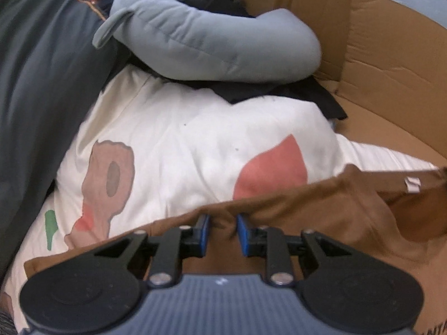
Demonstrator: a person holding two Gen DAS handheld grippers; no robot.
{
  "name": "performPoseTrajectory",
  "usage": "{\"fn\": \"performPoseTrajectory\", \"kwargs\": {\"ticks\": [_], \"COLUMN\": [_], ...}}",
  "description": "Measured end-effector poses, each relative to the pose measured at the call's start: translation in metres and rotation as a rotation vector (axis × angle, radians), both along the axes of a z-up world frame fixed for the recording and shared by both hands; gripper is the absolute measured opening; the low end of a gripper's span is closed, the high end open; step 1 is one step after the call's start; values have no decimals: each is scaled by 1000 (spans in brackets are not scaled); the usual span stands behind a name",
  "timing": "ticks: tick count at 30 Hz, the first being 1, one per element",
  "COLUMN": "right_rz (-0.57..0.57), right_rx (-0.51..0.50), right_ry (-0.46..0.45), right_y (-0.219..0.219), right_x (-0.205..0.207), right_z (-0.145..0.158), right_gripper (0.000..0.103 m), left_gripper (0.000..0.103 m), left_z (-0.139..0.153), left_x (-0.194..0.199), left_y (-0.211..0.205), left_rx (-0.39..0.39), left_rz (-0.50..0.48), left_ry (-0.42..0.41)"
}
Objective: Fold clothes
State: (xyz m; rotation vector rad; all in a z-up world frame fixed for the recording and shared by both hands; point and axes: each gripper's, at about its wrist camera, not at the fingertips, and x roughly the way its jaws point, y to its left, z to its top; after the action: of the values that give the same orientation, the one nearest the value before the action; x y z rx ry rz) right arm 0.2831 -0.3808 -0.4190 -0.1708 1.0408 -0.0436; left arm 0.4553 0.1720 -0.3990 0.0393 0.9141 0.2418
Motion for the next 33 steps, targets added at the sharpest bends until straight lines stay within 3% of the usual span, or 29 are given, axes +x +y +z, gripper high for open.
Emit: {"fn": "performPoseTrajectory", "kwargs": {"ticks": [11, 14, 16, 19, 21, 26, 33], "right_rz": [-56, -72, -71, -80, -76, -67, -93], "right_rx": [65, 79, 87, 113, 134, 182, 271], "right_ry": [5, 14, 28, 30, 18, -22, -78], "right_y": [-8, -9, -10, -11, -9, -3, -2], "right_x": [1, 2, 4, 4, 1, -7, -21], "right_z": [1, 2, 4, 13, 25, 63, 141], "right_gripper": [7, 7, 7, 17, 39, 39, 42], "left_gripper": [26, 30, 32, 33, 35, 40, 43], "left_z": [8, 17, 25, 37, 46, 73, 135], "left_x": [14, 14, 9, -2, -11, -34, -88], "left_y": [4, 2, 5, 6, 3, 1, 7], "left_rx": [-10, 22, -11, -32, -20, -36, -155], "left_rz": [48, 69, 92, 100, 80, 73, 109], "left_ry": [33, 23, 15, 26, 29, 38, 59]}}
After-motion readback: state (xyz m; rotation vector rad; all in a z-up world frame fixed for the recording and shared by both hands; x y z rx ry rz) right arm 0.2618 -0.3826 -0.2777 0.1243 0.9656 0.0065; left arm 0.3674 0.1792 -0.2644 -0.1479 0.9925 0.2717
